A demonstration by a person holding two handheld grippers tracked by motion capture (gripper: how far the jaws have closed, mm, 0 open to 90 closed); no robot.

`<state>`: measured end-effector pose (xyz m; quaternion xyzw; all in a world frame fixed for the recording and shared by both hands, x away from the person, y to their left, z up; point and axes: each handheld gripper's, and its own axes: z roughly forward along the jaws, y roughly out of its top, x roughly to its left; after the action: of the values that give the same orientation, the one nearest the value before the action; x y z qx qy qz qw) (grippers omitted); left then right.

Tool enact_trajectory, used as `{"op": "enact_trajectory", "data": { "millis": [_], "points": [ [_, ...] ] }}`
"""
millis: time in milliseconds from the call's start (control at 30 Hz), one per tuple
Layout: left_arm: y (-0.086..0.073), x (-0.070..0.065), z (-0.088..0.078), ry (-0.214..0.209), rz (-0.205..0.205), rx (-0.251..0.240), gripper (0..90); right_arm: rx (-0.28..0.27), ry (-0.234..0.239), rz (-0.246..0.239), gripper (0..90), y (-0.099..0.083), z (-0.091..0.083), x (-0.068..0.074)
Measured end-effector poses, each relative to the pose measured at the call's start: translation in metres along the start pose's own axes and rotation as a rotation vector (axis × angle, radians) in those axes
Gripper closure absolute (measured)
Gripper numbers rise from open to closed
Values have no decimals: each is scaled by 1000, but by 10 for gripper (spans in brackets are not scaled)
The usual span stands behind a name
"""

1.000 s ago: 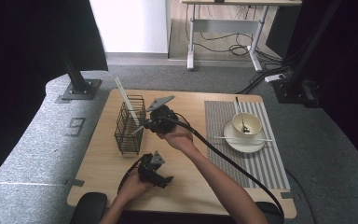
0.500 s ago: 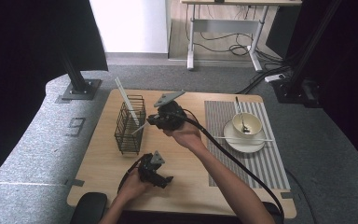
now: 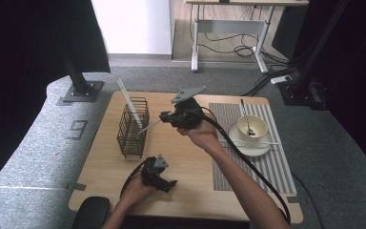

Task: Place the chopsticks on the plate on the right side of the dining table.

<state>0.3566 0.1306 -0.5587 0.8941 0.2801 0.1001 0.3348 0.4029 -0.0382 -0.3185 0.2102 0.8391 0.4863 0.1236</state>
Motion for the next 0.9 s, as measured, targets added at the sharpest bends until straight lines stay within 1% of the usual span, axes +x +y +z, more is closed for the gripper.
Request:
{"op": "enact_trajectory", "data": {
  "millis": [100,133,200,233,267,300,333,367,400,433,467,500,533,567,600,633,700,733,833,867,900],
  "points": [
    [0,0,0,0,-1,0,0,-13,-4,3,822,1,-7,0],
    [0,0,0,0,-1,0,0,-22,-13,2,823,2,-15,-1],
    [0,0,0,0,-1,0,0,-23,-32,-4,822,3,-23,-1],
    [0,0,0,0,-2,-1,0,-23,-32,-4,822,3,-23,-1],
    [0,0,0,-3,0,-2,0,-22,-52,-4,822,4,-32,-3],
    [0,0,0,-3,0,-2,0,-22,-52,-4,822,4,-32,-3],
    [0,1,0,-5,5,1,0,-27,-67,0,822,3,-40,-4],
    [0,1,0,-5,5,1,0,-27,-67,0,822,3,-40,-4],
    [1,1,0,-5,5,7,0,-28,-74,2,822,3,-44,-4],
    [3,2,-2,1,5,18,23,-32,-82,7,822,1,-50,-5],
    [3,2,-2,1,5,18,46,-31,-84,11,822,0,-53,-6],
    [3,2,-3,14,1,15,46,-31,-84,11,822,0,-53,-6],
    [5,3,-6,46,6,18,95,-30,-89,18,822,-3,-57,-6],
    [5,3,-6,46,6,18,107,-28,-94,21,822,-5,-59,-6],
    [6,5,-10,32,-7,5,110,-25,-98,24,822,-6,-61,-7],
    [6,5,-10,32,-7,5,109,-25,-98,24,822,-6,-61,-7],
    [8,7,-15,-2,-26,-27,108,-14,-103,31,821,-12,-63,-7],
    [8,7,-15,-2,-26,-27,107,-14,-103,31,821,-12,-63,-7],
    [13,8,-23,-29,-29,-66,103,3,-97,31,822,-20,-66,-6],
    [14,8,-25,-38,-29,-77,110,4,-97,32,821,-22,-67,-5],
    [14,8,-25,-38,-29,-77,124,4,-97,32,821,-22,-67,-5]
  ]
}}
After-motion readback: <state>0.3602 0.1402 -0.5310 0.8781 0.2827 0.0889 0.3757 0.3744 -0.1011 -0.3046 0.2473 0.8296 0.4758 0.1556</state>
